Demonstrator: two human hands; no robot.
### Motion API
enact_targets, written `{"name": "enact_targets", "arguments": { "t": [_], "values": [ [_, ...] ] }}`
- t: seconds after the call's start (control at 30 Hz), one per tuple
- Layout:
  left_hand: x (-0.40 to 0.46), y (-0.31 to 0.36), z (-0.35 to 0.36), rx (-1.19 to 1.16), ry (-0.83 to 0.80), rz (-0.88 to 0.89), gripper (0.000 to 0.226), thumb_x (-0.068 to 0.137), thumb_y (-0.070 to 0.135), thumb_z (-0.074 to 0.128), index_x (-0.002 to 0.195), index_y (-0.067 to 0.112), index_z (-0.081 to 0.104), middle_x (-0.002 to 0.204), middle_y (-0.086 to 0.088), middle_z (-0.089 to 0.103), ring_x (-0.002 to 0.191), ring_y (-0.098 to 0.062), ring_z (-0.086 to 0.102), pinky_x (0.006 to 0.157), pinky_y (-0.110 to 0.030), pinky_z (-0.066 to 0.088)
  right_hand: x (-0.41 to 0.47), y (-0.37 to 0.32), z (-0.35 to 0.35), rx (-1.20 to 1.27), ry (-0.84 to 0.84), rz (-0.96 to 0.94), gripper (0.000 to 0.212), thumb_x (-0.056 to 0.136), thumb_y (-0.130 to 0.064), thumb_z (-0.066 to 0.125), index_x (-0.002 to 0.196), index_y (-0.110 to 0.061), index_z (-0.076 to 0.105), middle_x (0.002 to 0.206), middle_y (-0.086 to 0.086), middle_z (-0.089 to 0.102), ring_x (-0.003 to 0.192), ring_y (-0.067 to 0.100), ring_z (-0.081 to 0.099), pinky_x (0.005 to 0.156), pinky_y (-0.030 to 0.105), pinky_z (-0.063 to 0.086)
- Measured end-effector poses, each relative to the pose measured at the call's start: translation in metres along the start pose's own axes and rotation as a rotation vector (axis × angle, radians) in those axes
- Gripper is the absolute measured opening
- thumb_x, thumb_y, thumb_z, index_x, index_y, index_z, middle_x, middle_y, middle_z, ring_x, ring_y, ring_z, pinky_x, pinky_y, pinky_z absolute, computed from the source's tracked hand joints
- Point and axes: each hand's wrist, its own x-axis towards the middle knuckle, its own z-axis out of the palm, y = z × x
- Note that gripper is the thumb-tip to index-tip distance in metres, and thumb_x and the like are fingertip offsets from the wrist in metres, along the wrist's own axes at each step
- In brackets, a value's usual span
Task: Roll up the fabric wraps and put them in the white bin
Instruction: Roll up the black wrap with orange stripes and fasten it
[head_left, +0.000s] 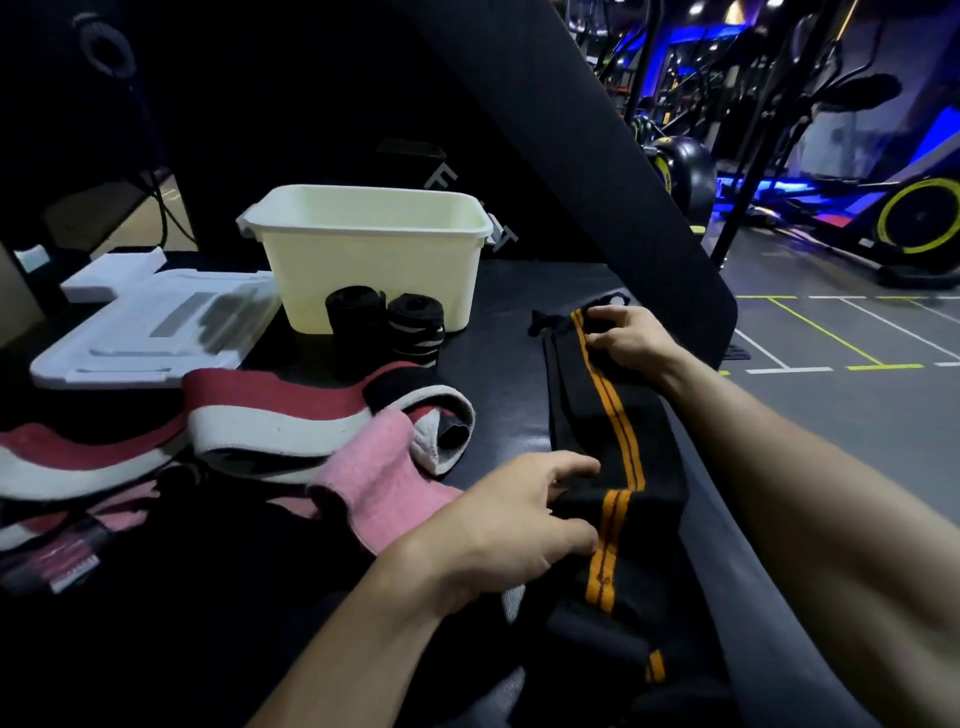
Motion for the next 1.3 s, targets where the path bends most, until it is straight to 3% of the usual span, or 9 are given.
{"name": "enact_targets", "arguments": {
  "t": [0.1, 0.23, 0.33, 0.5, 0.67, 0.8, 0.93, 1.17, 1.3],
  "values": [
    [0.001, -0.001, 0.0, 0.016, 0.003, 0.029, 0.054, 0.089, -0.002, 0.068, 0.137, 0.024, 0.059, 0.098, 0.027, 0.066, 0.079, 0.03, 0.055, 0.073, 0.001, 0.043, 0.006, 0.006, 0.001, -0.467, -0.051, -0.175, 0.039, 0.088, 0.0, 0.062, 0.126, -0.008, 0.067, 0.117, 0.013, 0.071, 0.109, 0.03, 0.066, 0.085, 0.03, 0.048],
    [0.001, -0.002, -0.001, -0.049, -0.007, 0.005, 0.028, 0.092, 0.01, 0.071, 0.117, 0.023, 0.072, 0.077, 0.01, 0.076, 0.066, 0.0, 0.07, 0.064, -0.027, 0.059, 0.012, 0.004, 0.001, -0.67, -0.032, -0.266, 0.03, 0.086, -0.008, 0.068, 0.116, -0.01, 0.069, 0.118, 0.016, 0.07, 0.113, 0.037, 0.062, 0.088, 0.037, 0.046],
    [0.002, -0.002, 0.002, -0.073, 0.021, -0.02, 0.022, 0.103, 0.014, 0.059, 0.121, 0.015, 0.072, 0.054, 0.018, 0.062, 0.043, 0.003, 0.053, 0.047, -0.011, 0.041, 0.017, 0.0, 0.003, -0.63, 0.065, -0.31, 0.046, 0.084, -0.005, 0.068, 0.13, -0.009, 0.062, 0.129, 0.019, 0.063, 0.12, 0.04, 0.057, 0.096, 0.039, 0.044],
    [0.003, -0.004, 0.004, -0.033, 0.025, -0.061, 0.034, 0.101, 0.006, 0.053, 0.125, 0.021, 0.07, 0.063, 0.018, 0.067, 0.043, -0.011, 0.059, 0.048, -0.022, 0.048, 0.023, 0.007, 0.013, -0.662, -0.007, -0.253, 0.074, 0.096, -0.014, 0.061, 0.16, -0.018, 0.023, 0.156, 0.014, 0.041, 0.139, 0.036, 0.043, 0.108, 0.038, 0.036],
    [0.001, -0.006, 0.003, 0.035, 0.071, -0.044, 0.032, 0.097, 0.012, 0.06, 0.117, 0.033, 0.073, 0.107, 0.008, 0.074, 0.05, -0.02, 0.069, 0.058, -0.051, 0.058, 0.033, 0.005, 0.012, -0.803, -0.12, -0.176, 0.051, 0.1, -0.028, 0.056, 0.148, -0.016, 0.046, 0.145, 0.018, 0.047, 0.133, 0.04, 0.045, 0.108, 0.041, 0.039],
    [0.003, -0.01, 0.003, 0.041, 0.095, -0.02, 0.026, 0.096, 0.014, 0.069, 0.112, 0.034, 0.075, 0.113, 0.001, 0.069, 0.05, -0.027, 0.071, 0.049, -0.026, 0.052, 0.021, -0.007, 0.005, -1.06, 0.09, -0.188, 0.037, 0.092, -0.05, 0.063, 0.123, -0.029, 0.063, 0.133, 0.012, 0.051, 0.126, 0.037, 0.048, 0.099, 0.049, 0.041],
    [0.003, -0.011, 0.004, 0.064, 0.093, -0.01, 0.025, 0.094, 0.015, 0.073, 0.113, 0.03, 0.076, 0.109, 0.0, 0.07, 0.047, -0.025, 0.069, 0.049, -0.026, 0.054, 0.011, -0.014, 0.01, -0.936, -0.128, -0.26, 0.023, 0.09, -0.029, 0.063, 0.112, -0.026, 0.069, 0.113, 0.015, 0.069, 0.106, 0.035, 0.063, 0.077, 0.033, 0.047],
    [-0.001, -0.008, 0.008, 0.343, 0.21, 0.076, 0.016, 0.087, 0.027, 0.081, 0.099, 0.028, 0.071, 0.079, 0.003, 0.07, 0.048, -0.001, 0.062, 0.052, -0.024, 0.054, -0.066, -0.036, -0.019, -0.858, -0.338, -0.276, 0.051, 0.096, -0.043, 0.064, 0.139, -0.016, 0.059, 0.133, 0.008, 0.066, 0.121, 0.029, 0.061, 0.098, 0.033, 0.048],
    [-0.006, -0.005, 0.006, 0.534, 0.27, 0.167, 0.026, 0.083, 0.037, 0.082, 0.084, 0.024, 0.06, 0.067, 0.008, 0.059, 0.062, -0.003, 0.055, 0.056, -0.016, 0.036, -0.139, -0.013, -0.031, -0.668, -0.167, -0.433, 0.045, 0.091, -0.042, 0.071, 0.129, -0.019, 0.065, 0.124, 0.005, 0.065, 0.115, 0.023, 0.062, 0.095, 0.033, 0.048]
  ]
}}
